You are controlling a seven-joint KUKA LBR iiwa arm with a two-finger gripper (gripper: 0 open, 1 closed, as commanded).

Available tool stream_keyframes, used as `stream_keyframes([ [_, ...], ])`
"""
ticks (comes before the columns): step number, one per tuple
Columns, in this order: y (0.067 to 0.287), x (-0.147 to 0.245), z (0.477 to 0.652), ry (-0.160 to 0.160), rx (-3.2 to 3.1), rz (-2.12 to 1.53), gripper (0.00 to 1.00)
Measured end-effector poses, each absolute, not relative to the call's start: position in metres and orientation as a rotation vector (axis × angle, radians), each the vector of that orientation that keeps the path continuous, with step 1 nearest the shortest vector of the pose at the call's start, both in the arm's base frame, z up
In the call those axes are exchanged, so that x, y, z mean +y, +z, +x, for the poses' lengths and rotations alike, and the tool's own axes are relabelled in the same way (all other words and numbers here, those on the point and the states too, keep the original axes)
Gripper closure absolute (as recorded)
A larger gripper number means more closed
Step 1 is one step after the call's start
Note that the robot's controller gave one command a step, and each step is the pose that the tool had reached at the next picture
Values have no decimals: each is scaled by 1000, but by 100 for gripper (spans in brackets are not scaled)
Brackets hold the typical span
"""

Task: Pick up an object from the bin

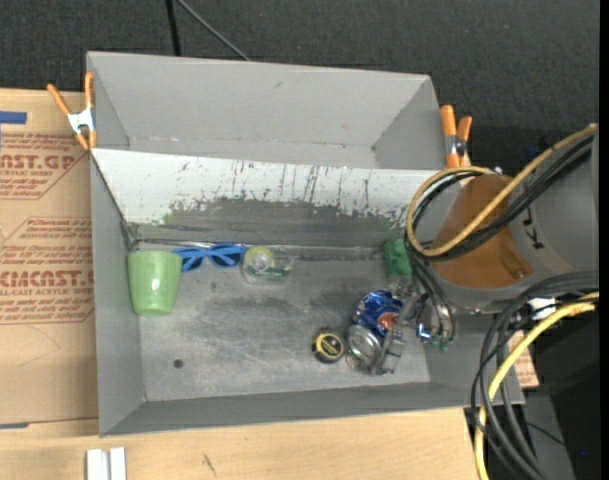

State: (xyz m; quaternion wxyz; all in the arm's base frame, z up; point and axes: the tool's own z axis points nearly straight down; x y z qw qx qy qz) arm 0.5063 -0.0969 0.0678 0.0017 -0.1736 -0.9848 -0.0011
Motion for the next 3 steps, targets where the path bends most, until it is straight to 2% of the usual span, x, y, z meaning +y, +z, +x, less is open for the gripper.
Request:
stream_keyframes([
  [1,70,-100,508,2,-3095,-548,100],
  [2,193,-41,501,-5,-3099,-559,100],
  [3,283,-38,520,-3,-3102,-561,100],
])
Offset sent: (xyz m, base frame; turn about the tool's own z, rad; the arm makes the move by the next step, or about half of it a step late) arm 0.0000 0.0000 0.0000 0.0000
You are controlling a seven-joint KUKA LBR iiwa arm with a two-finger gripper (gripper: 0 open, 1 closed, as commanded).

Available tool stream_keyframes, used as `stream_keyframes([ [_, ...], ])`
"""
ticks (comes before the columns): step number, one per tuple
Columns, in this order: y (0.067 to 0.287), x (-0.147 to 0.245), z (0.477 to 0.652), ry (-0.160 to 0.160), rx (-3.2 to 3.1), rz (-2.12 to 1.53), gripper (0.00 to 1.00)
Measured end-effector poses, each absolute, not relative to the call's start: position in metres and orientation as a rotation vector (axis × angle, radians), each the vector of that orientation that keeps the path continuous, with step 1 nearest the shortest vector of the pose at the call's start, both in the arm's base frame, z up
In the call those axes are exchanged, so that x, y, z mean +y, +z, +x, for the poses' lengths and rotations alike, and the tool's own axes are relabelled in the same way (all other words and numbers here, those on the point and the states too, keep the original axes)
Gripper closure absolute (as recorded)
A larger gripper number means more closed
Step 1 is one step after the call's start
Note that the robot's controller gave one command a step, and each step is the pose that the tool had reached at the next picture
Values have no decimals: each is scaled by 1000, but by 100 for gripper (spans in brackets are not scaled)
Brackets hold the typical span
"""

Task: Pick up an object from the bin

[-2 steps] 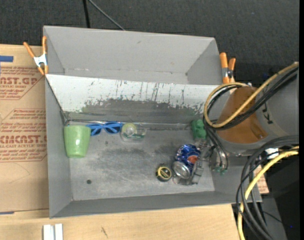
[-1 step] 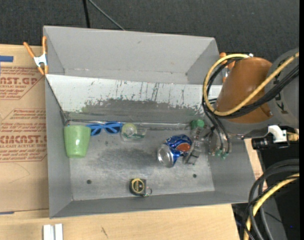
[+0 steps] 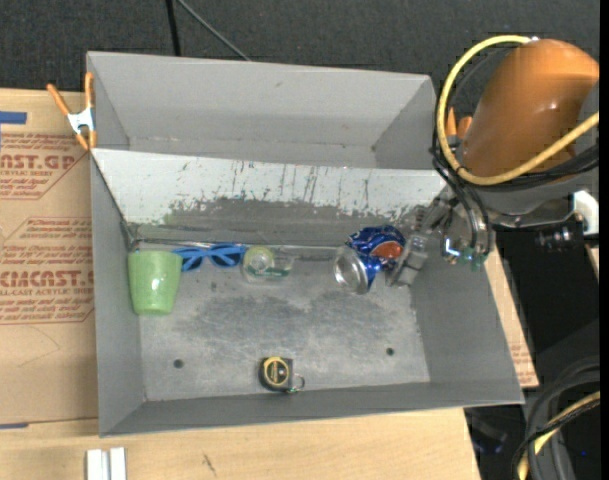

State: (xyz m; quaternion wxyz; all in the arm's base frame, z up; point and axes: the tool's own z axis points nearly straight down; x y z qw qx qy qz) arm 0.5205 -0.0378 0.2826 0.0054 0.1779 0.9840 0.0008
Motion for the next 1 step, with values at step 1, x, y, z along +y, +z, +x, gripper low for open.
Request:
stream_keyframes([
  [1,278,21,526,3,3031,821,100],
])
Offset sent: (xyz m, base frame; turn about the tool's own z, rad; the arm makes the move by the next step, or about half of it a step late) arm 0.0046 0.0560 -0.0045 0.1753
